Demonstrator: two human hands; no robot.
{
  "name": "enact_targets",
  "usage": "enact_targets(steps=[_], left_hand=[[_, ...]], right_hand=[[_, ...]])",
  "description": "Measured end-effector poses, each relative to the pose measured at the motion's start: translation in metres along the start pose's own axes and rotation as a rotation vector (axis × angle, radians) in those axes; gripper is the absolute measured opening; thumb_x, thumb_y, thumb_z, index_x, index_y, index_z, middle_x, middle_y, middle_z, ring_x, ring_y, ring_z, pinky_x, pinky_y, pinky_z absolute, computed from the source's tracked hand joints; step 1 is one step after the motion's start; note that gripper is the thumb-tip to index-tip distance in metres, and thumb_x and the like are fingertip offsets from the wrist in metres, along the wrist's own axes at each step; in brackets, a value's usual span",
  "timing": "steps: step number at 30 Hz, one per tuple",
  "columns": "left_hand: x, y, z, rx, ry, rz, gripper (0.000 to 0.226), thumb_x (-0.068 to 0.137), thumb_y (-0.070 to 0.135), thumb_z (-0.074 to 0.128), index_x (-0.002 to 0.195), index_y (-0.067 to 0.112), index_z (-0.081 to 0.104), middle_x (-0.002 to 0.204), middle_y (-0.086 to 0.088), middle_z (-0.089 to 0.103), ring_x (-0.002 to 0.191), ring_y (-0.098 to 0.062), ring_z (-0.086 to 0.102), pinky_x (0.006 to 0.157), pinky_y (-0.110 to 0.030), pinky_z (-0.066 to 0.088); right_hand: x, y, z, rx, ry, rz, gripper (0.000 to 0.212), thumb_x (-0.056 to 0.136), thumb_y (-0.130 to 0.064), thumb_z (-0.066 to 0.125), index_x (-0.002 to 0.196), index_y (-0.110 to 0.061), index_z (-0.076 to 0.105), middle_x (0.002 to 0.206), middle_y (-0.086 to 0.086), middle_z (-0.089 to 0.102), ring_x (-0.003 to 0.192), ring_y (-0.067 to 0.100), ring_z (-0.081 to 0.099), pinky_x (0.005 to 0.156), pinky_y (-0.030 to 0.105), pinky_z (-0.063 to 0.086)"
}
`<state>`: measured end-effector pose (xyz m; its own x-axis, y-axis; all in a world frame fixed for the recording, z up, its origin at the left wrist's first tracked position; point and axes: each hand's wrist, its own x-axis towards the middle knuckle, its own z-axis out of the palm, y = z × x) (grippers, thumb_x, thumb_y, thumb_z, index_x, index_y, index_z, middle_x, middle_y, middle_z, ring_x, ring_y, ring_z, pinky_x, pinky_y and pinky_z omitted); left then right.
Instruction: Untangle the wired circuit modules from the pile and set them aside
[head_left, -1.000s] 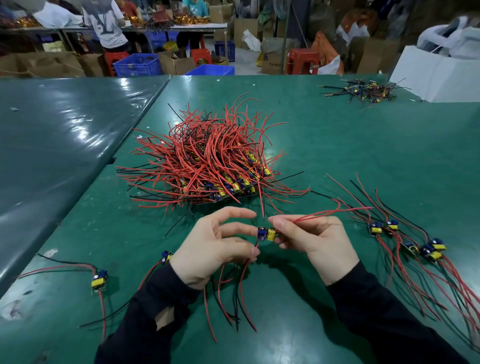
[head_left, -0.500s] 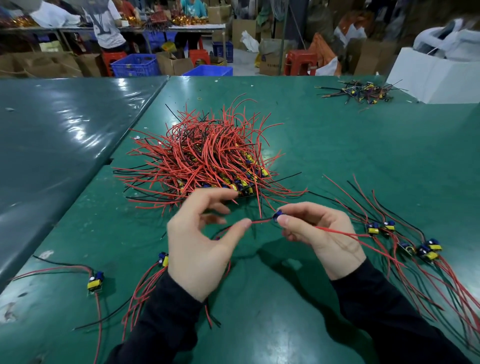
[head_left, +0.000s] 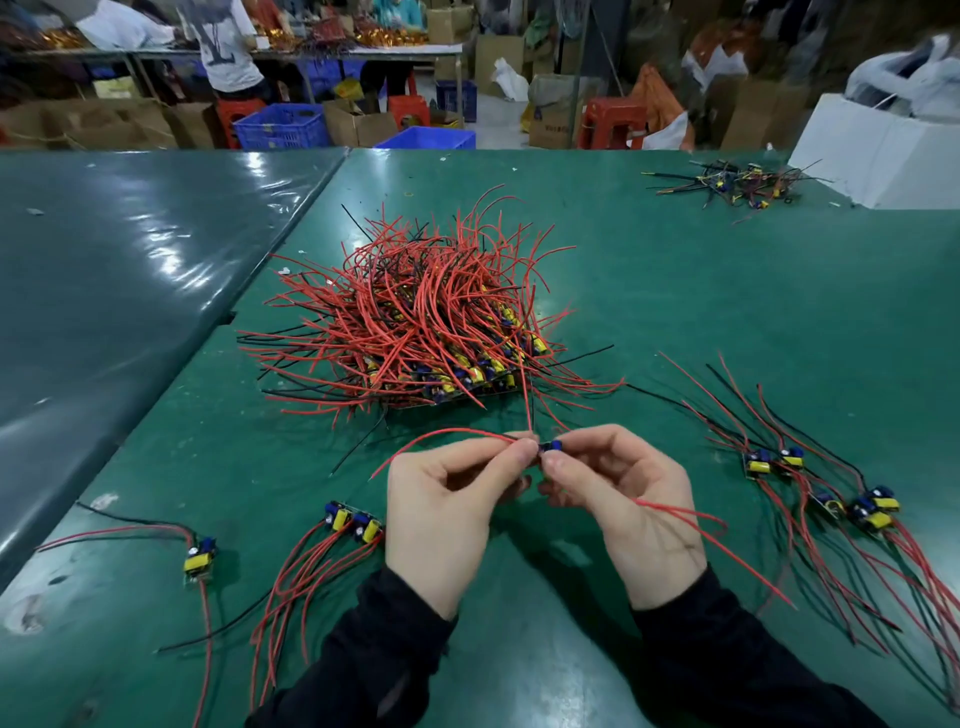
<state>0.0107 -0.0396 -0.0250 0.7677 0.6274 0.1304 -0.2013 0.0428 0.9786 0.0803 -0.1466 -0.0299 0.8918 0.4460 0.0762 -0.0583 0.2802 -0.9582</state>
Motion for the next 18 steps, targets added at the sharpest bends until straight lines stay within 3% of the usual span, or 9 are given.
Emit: enact_targets(steps=[5, 10, 15, 18], left_hand=[[0.0017, 0.0043, -0.0022, -0.122, -0.03, -0.043, 0.011, 0.066, 0.017, 0.069, 0.066, 0.008, 0.074, 0.075, -0.009, 0.074, 0.066, -0.012, 0.067, 0.06, -0.02, 0.054], [0.0023, 0.0037, -0.0047, -0.075, -0.034, 0.021, 0.011, 0.08, 0.003, 0.065, 0.071, 0.007, 0.069, 0.072, -0.008, 0.074, 0.064, -0.012, 0.068, 0.059, -0.021, 0.055], [0.0028, 0.0024, -0.0068, 0.063, -0.032, 0.161, 0.005, 0.08, 0.009, 0.067, 0.076, 0.012, 0.068, 0.071, -0.006, 0.071, 0.068, -0.015, 0.069, 0.061, -0.026, 0.054], [0.0029, 0.0029, -0.0061, -0.007, -0.015, 0.117, 0.003, 0.075, 0.011, 0.073, 0.078, 0.013, 0.073, 0.073, -0.008, 0.072, 0.068, -0.015, 0.068, 0.06, -0.025, 0.054]], right_hand=[[-0.0016, -0.001, 0.001, 0.016, -0.055, 0.053, 0.025, 0.057, -0.007, 0.084, 0.074, -0.004, 0.065, 0.064, 0.009, 0.069, 0.051, 0.015, 0.063, 0.05, 0.02, 0.05], [-0.0027, -0.0011, 0.0007, -0.021, -0.092, 0.004, 0.016, 0.059, -0.009, 0.077, 0.07, -0.008, 0.066, 0.063, 0.009, 0.068, 0.051, 0.016, 0.063, 0.051, 0.019, 0.05], [-0.0059, -0.0011, 0.0026, -0.084, -0.143, -0.012, 0.018, 0.057, -0.007, 0.077, 0.071, -0.009, 0.065, 0.064, 0.008, 0.067, 0.054, 0.015, 0.059, 0.053, 0.019, 0.051], [-0.0052, -0.0046, 0.0028, -0.083, -0.153, -0.005, 0.027, 0.056, -0.006, 0.087, 0.072, -0.008, 0.065, 0.067, 0.011, 0.069, 0.055, 0.018, 0.063, 0.054, 0.02, 0.052]])
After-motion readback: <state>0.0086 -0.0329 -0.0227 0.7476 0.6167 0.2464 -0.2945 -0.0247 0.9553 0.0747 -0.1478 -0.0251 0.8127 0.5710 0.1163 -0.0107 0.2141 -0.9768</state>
